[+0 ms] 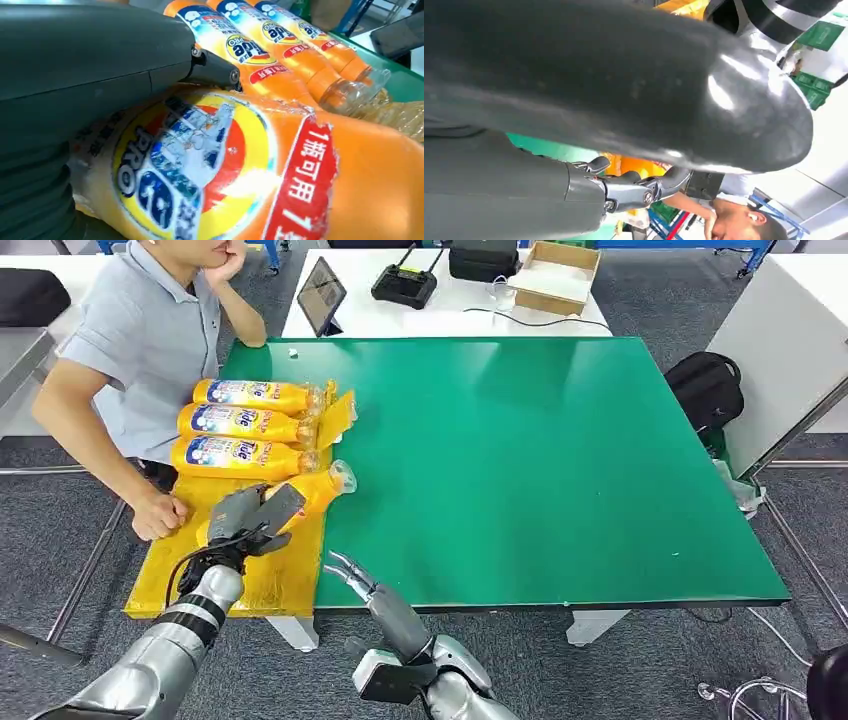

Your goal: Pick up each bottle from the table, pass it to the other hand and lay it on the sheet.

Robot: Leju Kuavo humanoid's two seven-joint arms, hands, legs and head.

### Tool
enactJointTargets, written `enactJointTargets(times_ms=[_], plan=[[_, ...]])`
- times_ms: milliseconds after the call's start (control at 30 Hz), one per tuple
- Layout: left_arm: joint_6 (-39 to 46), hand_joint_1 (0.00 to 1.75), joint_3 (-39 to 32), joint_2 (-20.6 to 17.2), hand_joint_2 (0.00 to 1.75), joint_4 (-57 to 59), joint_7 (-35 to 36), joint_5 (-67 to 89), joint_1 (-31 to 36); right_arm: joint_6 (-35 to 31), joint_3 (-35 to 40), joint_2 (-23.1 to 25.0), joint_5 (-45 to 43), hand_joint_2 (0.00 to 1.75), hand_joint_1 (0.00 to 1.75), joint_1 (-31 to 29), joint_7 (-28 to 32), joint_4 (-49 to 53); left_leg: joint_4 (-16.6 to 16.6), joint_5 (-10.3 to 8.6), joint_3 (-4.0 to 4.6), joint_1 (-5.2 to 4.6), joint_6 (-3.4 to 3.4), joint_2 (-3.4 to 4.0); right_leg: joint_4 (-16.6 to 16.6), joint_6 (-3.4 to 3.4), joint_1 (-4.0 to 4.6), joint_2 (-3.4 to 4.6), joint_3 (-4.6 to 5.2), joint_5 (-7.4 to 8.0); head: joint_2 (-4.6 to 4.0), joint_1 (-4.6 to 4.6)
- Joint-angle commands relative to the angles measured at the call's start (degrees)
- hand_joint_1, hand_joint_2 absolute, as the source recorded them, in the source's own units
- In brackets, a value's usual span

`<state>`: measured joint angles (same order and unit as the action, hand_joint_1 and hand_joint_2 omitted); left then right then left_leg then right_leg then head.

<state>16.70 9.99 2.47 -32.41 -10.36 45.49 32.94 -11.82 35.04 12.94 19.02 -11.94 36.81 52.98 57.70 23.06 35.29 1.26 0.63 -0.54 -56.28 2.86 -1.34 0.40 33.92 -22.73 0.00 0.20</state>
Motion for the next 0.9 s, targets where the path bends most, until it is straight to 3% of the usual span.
enactJointTargets(times_ms=[33,133,167,567,733,900], plan=[[0.34,0.00,0.60,1.48,1.75,6.26,-3.13,1.40,-3.19,-0.07,-0.51,-0.50,0.58,0.00,0.00,-2.00,0.14,-6.09,-0.15,-0.03,-0.13,-0.05,-0.18,0.22,0.14,-0.08,-0.02,0.16,-0.05,0.06,0.00,0.00],[-0.69,0.00,3.61,1.30,1.75,5.03,-5.86,3.58,-3.60,0.17,-0.38,-0.39,0.62,0.00,0.00,-2.01,0.30,-6.50,-0.11,0.00,-0.14,-0.05,-0.18,0.22,0.09,0.06,-0.02,0.13,-0.03,0.11,0.00,0.00],[-1.48,0.00,8.55,0.62,1.75,4.47,-6.59,8.41,-3.64,0.39,-0.18,-0.24,0.71,0.00,0.00,-2.17,0.66,-6.88,-0.14,0.02,-0.14,-0.03,-0.20,0.23,0.15,0.01,0.01,0.11,-0.04,0.10,0.00,0.00],[-2.82,0.00,13.26,1.93,1.75,4.37,-4.49,12.21,-3.09,0.23,-0.39,-0.10,0.95,0.00,0.00,-2.46,1.05,-7.11,-0.02,-0.02,0.15,-0.07,-0.20,-0.41,0.06,0.26,-0.05,-0.36,-0.01,-0.14,0.00,0.02],[-3.26,0.00,4.68,4.18,1.75,-3.64,-13.31,-2.53,-6.29,0.00,-0.74,-0.13,1.12,0.00,0.00,-2.18,1.30,-7.42,-0.06,0.01,0.17,-0.04,-0.26,-0.32,0.14,0.16,0.01,-0.30,0.01,-0.09,0.00,0.00],[-5.72,0.00,-4.40,8.79,1.75,-27.67,-25.10,-32.38,-15.65,-0.87,-0.03,0.14,0.41,0.00,0.00,-2.39,2.46,-8.31,0.01,0.06,0.26,-0.05,-0.26,-0.38,0.07,0.21,-0.01,-0.36,0.09,-0.15,0.00,0.00]])
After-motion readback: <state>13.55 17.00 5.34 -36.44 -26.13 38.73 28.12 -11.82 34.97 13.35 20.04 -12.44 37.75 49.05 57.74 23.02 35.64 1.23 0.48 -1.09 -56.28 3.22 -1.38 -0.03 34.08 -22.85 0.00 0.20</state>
